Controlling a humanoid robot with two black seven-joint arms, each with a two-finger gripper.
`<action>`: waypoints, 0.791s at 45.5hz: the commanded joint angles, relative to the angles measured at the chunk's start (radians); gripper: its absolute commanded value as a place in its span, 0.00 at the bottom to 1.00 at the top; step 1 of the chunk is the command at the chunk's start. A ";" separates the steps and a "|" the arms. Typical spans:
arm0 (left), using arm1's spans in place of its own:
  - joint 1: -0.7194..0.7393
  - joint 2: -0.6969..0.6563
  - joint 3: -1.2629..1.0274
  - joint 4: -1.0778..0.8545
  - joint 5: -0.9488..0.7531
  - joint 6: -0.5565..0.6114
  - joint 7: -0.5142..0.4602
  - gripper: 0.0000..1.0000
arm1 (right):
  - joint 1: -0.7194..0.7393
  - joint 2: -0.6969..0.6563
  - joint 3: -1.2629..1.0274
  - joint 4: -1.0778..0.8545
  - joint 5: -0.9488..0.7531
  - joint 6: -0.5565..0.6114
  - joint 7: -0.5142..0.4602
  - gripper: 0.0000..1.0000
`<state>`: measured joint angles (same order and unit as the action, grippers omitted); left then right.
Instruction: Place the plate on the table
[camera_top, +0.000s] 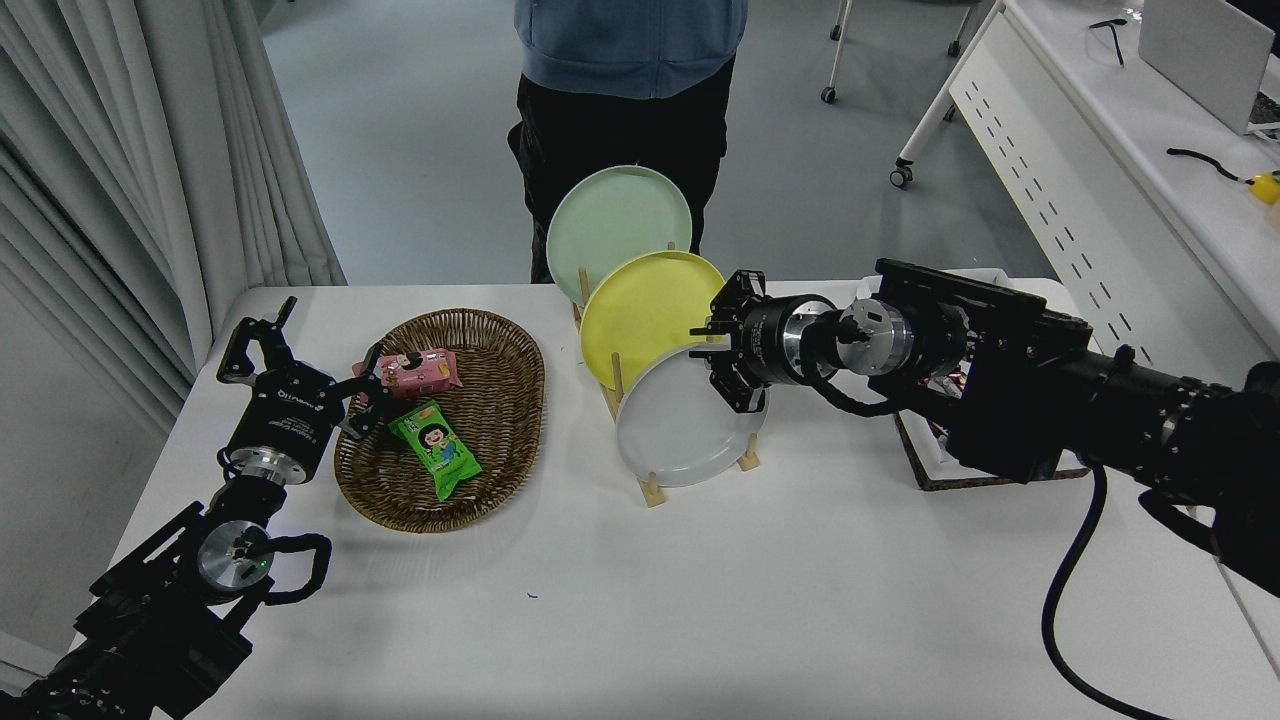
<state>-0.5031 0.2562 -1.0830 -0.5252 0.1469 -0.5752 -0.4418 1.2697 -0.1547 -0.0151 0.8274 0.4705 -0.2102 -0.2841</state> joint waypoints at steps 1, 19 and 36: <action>0.000 0.000 0.000 -0.001 0.000 0.000 0.000 1.00 | -0.001 0.001 0.001 -0.002 -0.004 0.003 -0.001 0.13; 0.000 0.000 0.000 -0.001 0.000 0.000 0.000 1.00 | -0.003 0.007 0.001 -0.020 -0.010 0.003 -0.001 0.08; 0.000 0.000 0.000 -0.001 0.000 0.000 0.000 1.00 | -0.001 0.004 0.021 -0.017 -0.016 0.003 -0.009 0.02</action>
<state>-0.5032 0.2562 -1.0830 -0.5256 0.1469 -0.5752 -0.4418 1.2672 -0.1484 -0.0012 0.8090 0.4564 -0.2072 -0.2867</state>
